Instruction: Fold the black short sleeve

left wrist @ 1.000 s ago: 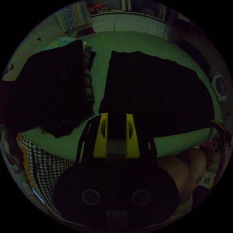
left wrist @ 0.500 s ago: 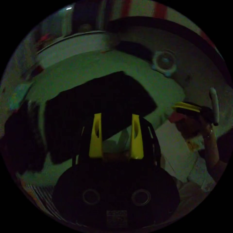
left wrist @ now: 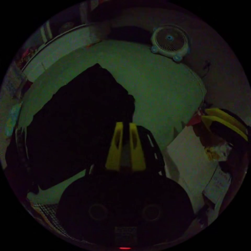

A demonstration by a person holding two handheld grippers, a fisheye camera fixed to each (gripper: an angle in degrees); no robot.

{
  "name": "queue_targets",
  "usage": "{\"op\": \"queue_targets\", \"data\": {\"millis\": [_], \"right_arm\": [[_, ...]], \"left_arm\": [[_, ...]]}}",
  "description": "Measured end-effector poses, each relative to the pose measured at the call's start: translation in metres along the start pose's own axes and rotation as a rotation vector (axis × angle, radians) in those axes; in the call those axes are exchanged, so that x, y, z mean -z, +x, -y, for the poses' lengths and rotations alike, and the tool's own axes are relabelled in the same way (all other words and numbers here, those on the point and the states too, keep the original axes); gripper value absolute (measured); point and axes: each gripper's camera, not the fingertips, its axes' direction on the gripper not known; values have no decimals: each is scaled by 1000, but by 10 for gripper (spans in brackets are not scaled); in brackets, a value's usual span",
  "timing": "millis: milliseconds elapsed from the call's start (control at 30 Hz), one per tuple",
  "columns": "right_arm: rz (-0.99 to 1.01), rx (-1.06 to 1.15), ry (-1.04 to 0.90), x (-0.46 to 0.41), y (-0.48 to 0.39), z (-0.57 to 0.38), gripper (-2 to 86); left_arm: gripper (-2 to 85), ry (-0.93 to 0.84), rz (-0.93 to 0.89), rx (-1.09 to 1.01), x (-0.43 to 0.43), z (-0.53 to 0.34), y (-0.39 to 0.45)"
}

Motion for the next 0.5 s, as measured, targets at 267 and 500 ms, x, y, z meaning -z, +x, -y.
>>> {"op": "queue_targets", "data": {"millis": [267,500], "right_arm": [[416,-21,-132,-82,23,185,152],[568,-187,-293,-176,38,272,176]], "left_arm": [[47,98,-140,89,29,6,-55],[45,139,-180,98,25,9,-61]]}}
